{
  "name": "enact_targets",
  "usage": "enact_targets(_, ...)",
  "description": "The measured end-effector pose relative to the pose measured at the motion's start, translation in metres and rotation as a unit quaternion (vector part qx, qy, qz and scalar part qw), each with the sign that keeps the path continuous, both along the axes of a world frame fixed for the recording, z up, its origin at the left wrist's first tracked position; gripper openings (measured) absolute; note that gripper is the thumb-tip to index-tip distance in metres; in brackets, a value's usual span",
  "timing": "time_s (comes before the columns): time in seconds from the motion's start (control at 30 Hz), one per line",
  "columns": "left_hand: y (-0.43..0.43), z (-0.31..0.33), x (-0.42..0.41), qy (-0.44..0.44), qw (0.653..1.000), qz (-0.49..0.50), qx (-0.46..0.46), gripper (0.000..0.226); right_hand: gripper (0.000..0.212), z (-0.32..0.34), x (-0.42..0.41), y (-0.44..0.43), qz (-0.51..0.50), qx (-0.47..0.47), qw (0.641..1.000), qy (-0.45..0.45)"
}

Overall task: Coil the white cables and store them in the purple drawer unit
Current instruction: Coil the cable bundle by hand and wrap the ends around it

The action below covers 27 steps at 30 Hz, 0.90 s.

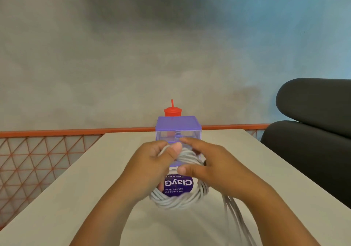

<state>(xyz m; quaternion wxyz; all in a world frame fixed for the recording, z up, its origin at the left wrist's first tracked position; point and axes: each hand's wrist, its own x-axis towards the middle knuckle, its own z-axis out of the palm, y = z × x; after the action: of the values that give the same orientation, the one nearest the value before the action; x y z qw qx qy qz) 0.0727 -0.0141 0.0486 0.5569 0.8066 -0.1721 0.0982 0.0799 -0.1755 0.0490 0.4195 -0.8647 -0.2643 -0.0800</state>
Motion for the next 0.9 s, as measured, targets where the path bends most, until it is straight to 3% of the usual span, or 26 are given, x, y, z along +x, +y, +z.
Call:
enact_targets(0.1,0.011,0.001,0.003,-0.057,0.996,0.064,-0.025,0.044,0.055,0.005,-0.004,-0.01,0.004,-0.011,0.989,0.146)
enact_targets(0.17,0.02,0.003,0.004,-0.059,0.995,0.068,-0.041,0.04,0.04,0.006,-0.006,-0.016,0.035,-0.04,0.983,0.177)
enact_targets(0.27,0.027,0.006,0.002,-0.013,0.997,0.035,-0.074,0.039,0.016,0.009,-0.004,-0.017,0.035,-0.007,0.993,0.109)
enact_targets(0.4,0.026,0.002,0.005,0.053,0.998,0.002,-0.02,0.07,0.006,0.011,0.002,-0.022,-0.069,0.044,0.996,-0.032)
enact_targets(0.5,0.018,-0.002,0.004,0.103,0.994,-0.035,0.028,0.073,0.01,0.013,0.0,-0.027,-0.067,0.119,0.988,-0.07)
enact_targets(0.57,0.013,-0.004,0.001,0.116,0.99,-0.079,0.035,0.066,0.018,0.015,-0.002,-0.027,-0.054,0.166,0.982,-0.077)
enact_targets(0.7,0.006,0.0,-0.006,0.054,0.993,-0.084,0.067,0.016,0.021,0.015,-0.001,-0.027,-0.019,0.257,0.966,-0.033)
enact_targets(0.83,0.002,0.002,-0.005,0.046,0.999,-0.027,-0.007,0.039,0.016,0.014,-0.001,-0.037,0.035,0.268,0.962,0.026)
enact_targets(0.9,0.005,0.003,-0.003,0.062,0.997,-0.027,-0.046,0.048,0.033,0.01,0.004,-0.044,0.064,0.258,0.964,0.017)
